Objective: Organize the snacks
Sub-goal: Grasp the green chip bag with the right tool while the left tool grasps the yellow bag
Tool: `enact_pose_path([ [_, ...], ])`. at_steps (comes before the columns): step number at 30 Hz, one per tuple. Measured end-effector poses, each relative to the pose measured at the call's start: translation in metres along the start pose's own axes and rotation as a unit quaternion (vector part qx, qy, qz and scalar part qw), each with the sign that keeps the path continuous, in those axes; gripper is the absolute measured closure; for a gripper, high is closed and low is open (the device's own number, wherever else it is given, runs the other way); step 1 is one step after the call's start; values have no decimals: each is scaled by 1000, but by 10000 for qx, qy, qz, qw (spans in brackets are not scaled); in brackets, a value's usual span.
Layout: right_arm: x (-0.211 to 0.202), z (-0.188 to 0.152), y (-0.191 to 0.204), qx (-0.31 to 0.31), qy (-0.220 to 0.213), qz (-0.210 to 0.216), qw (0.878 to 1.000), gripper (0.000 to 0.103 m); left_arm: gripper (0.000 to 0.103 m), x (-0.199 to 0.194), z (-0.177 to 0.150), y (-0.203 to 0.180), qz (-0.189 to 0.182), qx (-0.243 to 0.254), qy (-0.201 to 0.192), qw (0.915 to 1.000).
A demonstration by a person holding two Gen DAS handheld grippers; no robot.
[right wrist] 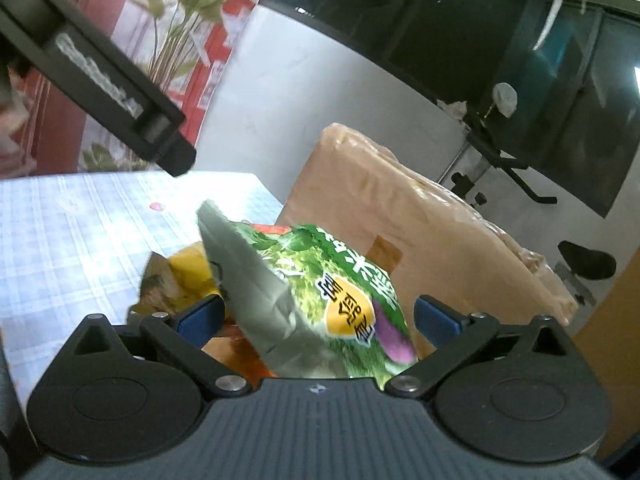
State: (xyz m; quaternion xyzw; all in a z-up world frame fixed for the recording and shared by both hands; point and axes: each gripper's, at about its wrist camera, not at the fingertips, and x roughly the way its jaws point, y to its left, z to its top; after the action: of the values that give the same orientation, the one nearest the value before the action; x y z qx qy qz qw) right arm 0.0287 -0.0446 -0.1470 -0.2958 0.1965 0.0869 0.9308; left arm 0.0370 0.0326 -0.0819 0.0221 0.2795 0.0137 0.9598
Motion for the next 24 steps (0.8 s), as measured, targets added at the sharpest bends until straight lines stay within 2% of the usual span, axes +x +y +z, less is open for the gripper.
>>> enact_pose_path([
  [6,29,-1,-6,142,252,103,9995,1,7,9,1,4,-81,-36,29,10000],
  [8,28,-4,-10,229,228,112,9994,5,7,12,1,7,-113,-55,39,9999],
  [10,25,-5,-15,323,223,189,9991,21,7,13,1,8,-132,-53,41,9999],
  [12,17,-4,-21,453,211,176,9986,28,7,15,1,9,-181,-39,25,9998],
  [14,8,-5,-33,780,181,287,9964,31,7,16,-1,12,-256,0,2,9997],
  [18,-14,-5,-59,1541,123,333,9874,35,7,20,-7,12,-368,139,-22,9992],
  [24,-36,-13,-94,2737,248,181,9613,35,7,38,-21,6,-639,351,131,9972],
])
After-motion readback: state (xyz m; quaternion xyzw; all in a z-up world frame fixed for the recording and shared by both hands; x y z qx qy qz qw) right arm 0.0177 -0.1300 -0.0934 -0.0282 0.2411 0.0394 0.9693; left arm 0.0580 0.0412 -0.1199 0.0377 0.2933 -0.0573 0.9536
